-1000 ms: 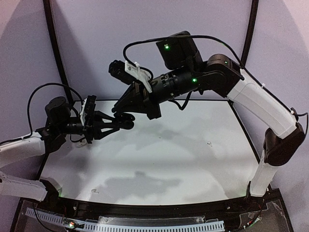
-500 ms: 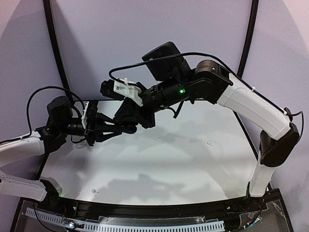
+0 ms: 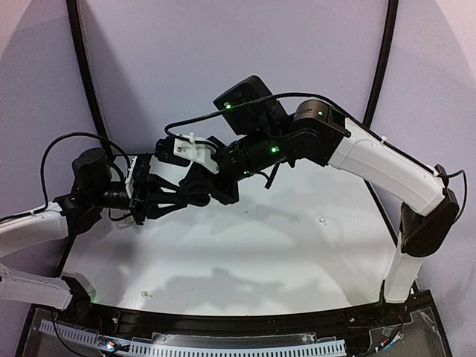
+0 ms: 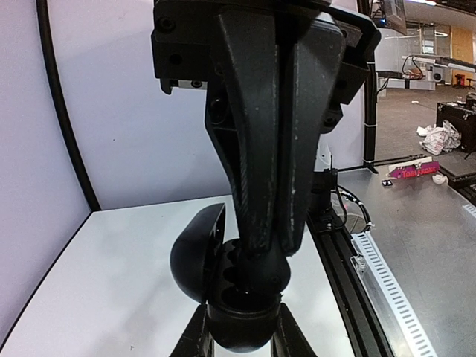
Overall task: Insert the wireless bluetooth earbuds into the charging case
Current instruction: Insert the left earbud into the left side groove of the charging case.
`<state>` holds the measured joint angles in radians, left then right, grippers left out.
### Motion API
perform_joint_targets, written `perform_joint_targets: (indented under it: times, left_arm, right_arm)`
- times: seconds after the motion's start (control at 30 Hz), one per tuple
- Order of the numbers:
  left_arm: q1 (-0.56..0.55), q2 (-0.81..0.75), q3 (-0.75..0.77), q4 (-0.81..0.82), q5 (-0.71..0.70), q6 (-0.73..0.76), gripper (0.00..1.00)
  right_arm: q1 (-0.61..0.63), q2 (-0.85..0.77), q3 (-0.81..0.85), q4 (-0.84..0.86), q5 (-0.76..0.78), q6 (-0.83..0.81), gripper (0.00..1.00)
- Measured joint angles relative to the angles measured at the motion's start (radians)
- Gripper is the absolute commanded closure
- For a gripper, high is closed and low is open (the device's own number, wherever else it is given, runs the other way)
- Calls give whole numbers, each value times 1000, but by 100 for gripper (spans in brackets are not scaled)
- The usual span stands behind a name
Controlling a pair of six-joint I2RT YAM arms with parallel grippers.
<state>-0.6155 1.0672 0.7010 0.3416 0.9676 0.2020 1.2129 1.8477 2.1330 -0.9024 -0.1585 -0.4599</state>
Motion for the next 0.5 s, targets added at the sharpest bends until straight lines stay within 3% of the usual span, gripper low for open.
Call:
perform_joint_targets:
  times: [0.5]
  left_arm:
    - [0, -6, 0, 40, 29, -30, 99]
  right_arm:
    - [-5, -10, -16, 23, 6, -54, 100]
